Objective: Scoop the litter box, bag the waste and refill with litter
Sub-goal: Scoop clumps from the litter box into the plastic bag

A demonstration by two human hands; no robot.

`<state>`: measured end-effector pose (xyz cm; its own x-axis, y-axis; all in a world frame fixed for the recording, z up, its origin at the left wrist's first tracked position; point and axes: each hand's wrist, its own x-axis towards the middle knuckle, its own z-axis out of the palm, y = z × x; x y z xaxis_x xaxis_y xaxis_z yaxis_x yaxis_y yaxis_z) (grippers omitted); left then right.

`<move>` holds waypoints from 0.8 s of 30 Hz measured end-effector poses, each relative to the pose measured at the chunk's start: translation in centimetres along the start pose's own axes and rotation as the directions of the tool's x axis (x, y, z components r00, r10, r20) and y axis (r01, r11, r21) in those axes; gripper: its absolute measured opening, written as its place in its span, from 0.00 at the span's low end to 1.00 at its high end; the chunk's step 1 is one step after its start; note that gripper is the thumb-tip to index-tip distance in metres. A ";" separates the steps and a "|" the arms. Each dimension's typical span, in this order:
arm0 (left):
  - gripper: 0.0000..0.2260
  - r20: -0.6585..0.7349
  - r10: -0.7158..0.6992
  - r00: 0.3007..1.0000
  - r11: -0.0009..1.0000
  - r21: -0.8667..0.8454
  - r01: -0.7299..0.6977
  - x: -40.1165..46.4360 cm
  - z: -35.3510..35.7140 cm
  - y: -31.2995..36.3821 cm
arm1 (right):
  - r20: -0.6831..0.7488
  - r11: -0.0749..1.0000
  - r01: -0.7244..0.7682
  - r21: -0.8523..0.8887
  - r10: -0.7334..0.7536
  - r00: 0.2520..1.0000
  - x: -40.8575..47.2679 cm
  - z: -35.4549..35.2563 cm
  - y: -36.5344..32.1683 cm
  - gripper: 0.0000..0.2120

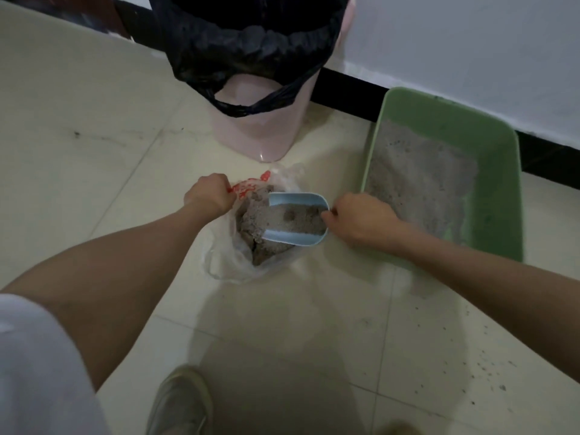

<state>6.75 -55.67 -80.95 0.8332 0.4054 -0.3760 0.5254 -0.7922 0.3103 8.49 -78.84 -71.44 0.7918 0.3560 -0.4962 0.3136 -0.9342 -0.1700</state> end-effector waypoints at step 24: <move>0.19 0.078 0.513 0.855 0.854 0.045 -0.518 -2.5 2.3 10.5 | -0.134 0.918 -0.344 0.196 0.372 0.918 -4.2 -6.0 16.3 0.19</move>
<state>9.81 -66.10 -78.78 0.9685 -0.0958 -0.2298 0.0100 -0.9074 0.4202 13.42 -95.47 -67.07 0.9143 -0.0180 -0.4046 -0.0867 -0.9846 -0.1520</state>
